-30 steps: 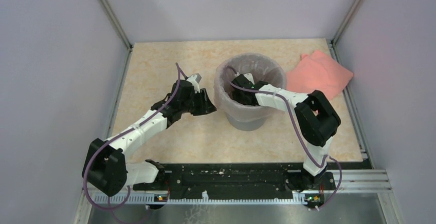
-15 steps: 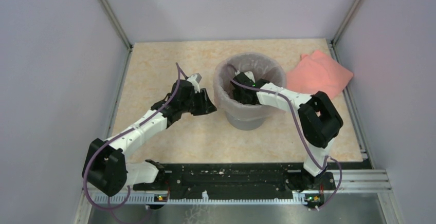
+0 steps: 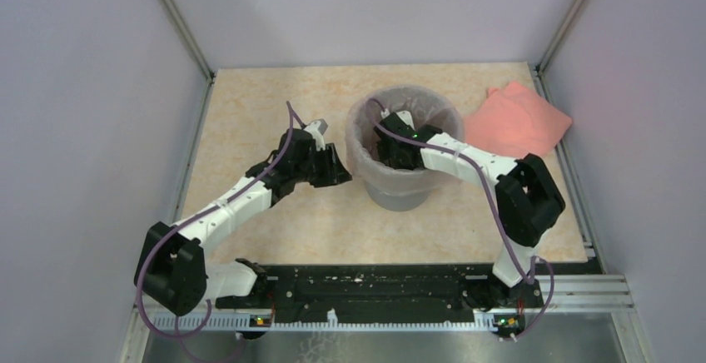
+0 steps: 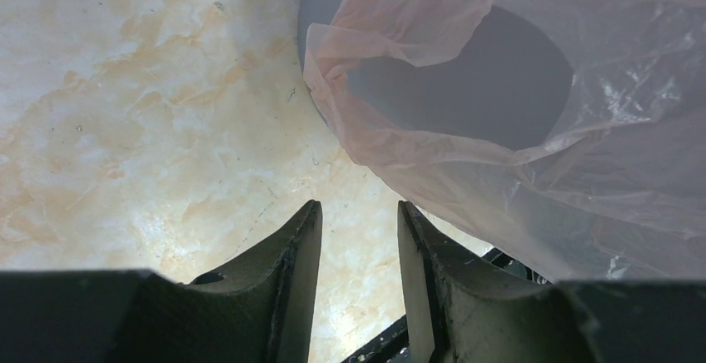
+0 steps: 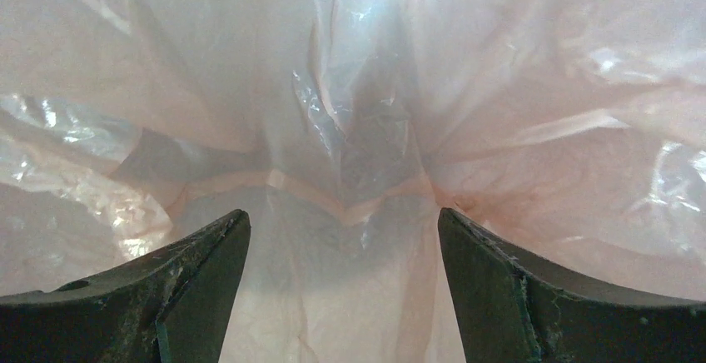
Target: Put the trash bags into the trash bin
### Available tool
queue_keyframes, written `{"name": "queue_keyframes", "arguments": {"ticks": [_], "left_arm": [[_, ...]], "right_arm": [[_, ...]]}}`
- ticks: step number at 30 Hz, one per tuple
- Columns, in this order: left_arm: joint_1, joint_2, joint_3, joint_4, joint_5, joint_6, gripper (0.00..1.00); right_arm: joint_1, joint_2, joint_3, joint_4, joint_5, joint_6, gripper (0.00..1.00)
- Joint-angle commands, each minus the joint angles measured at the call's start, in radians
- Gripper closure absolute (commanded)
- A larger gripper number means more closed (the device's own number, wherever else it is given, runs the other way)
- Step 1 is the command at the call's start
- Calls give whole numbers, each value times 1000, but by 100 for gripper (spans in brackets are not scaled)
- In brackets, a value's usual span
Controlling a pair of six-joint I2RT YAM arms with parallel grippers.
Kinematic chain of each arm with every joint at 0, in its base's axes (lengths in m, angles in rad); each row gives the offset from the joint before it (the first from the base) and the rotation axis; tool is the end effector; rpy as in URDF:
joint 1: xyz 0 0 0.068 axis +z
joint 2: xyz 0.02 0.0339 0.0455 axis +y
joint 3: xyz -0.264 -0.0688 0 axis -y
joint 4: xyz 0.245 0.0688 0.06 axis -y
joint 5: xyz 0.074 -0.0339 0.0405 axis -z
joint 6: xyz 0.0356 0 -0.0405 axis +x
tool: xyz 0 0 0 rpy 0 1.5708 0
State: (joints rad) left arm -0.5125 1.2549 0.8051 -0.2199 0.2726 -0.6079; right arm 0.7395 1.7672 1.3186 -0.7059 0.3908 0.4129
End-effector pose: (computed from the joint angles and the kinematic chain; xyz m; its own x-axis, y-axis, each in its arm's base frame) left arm 0.2303 -0.1406 0.2447 -0.8189 -0.1704 -0.5481 0.2297 0.7779 -0.5850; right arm 0.2762 0.2336 0.2224 -0.8233 -0.2488 -0.5102 -0.1954 0.9681 -0.1569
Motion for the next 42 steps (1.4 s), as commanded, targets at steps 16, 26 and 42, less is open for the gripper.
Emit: {"name": "queue_keyframes", "arguments": {"ticks": [16, 26, 42], "left_arm": [[-6, 12, 45, 48, 13, 0, 55], [-5, 6, 37, 47, 16, -1, 55], [-6, -63, 45, -54, -79, 50, 53]], "right_arm": [[18, -194, 107, -61, -29, 14, 17], [18, -250, 76, -54, -53, 21, 17], [18, -346, 126, -62, -124, 14, 17]]}}
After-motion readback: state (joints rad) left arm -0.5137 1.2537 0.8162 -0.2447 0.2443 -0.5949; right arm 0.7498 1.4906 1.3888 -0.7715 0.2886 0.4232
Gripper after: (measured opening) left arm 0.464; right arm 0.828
